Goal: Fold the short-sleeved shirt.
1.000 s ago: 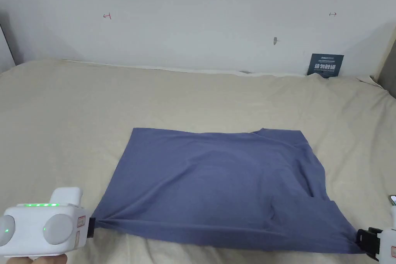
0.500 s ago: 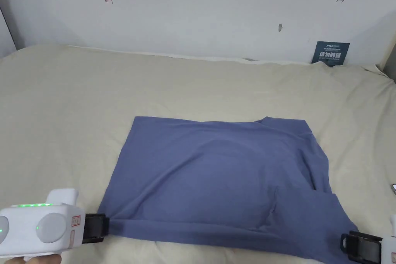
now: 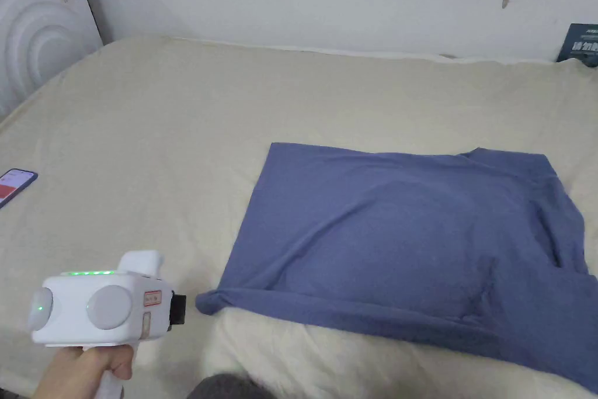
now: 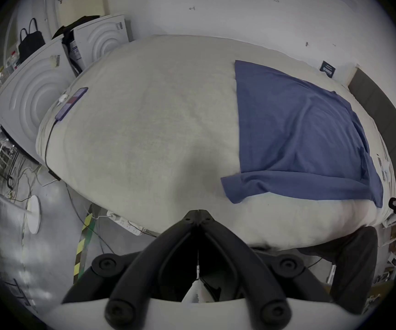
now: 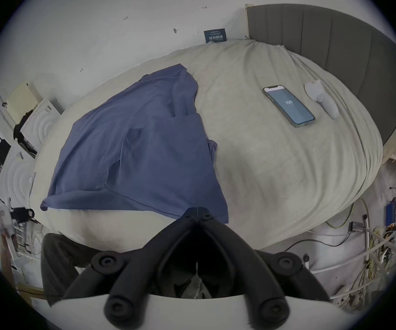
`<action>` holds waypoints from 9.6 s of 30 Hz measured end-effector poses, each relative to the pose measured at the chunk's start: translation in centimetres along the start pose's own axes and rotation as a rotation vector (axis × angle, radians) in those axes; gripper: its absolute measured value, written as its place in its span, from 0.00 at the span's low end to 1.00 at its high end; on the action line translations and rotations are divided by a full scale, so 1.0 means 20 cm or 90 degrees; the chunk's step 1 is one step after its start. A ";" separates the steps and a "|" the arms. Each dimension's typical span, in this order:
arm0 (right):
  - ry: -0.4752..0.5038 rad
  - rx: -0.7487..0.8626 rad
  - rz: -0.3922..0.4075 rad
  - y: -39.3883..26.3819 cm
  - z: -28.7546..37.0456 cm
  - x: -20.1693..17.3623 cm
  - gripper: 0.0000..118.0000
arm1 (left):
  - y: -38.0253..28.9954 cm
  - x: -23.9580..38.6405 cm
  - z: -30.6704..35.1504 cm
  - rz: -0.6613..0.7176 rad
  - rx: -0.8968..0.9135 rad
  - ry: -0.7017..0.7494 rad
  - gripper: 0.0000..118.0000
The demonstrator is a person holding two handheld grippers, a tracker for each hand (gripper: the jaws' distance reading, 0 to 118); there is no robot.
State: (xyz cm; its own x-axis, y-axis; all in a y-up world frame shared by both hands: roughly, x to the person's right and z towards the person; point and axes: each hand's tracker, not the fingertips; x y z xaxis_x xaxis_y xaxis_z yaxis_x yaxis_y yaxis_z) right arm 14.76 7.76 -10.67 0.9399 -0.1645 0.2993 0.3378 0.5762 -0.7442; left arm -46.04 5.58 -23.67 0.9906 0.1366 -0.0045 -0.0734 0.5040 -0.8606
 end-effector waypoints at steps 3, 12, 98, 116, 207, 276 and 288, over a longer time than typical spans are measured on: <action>0.009 -0.010 -0.002 0.03 -0.04 0.05 0.00 | 0.03 0.04 -0.14 -0.010 -0.050 0.002 0.93; -0.021 -0.024 0.009 0.03 -0.10 0.11 0.06 | 0.13 0.11 -0.24 0.018 -0.040 -0.033 0.02; -0.022 -0.031 0.053 0.65 -0.62 -0.11 0.26 | 0.67 0.35 -0.60 -0.071 -0.062 0.040 0.04; 0.001 -0.069 0.037 0.67 -0.80 -0.07 0.09 | 0.73 0.34 -0.56 -0.052 -0.055 0.037 0.04; 0.057 0.058 0.130 1.19 -0.49 -0.10 0.01 | 1.11 0.37 -0.37 -0.058 0.101 0.047 0.00; 0.084 0.084 0.023 0.23 0.20 -0.26 0.00 | 0.40 -0.22 -0.68 0.196 -0.153 -0.598 0.99; 0.110 0.085 0.011 0.20 0.21 -0.26 0.00 | 0.35 -0.31 -0.62 0.183 -0.127 -0.452 0.06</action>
State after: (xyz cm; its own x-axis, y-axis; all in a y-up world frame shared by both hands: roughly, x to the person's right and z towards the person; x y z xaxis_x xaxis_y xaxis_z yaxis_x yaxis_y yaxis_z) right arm 11.00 14.20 -12.65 0.9441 -0.2820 0.1710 0.3223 0.6797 -0.6589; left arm -51.23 -2.22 -35.95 0.6206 0.7836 0.0278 -0.2272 0.2137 -0.9501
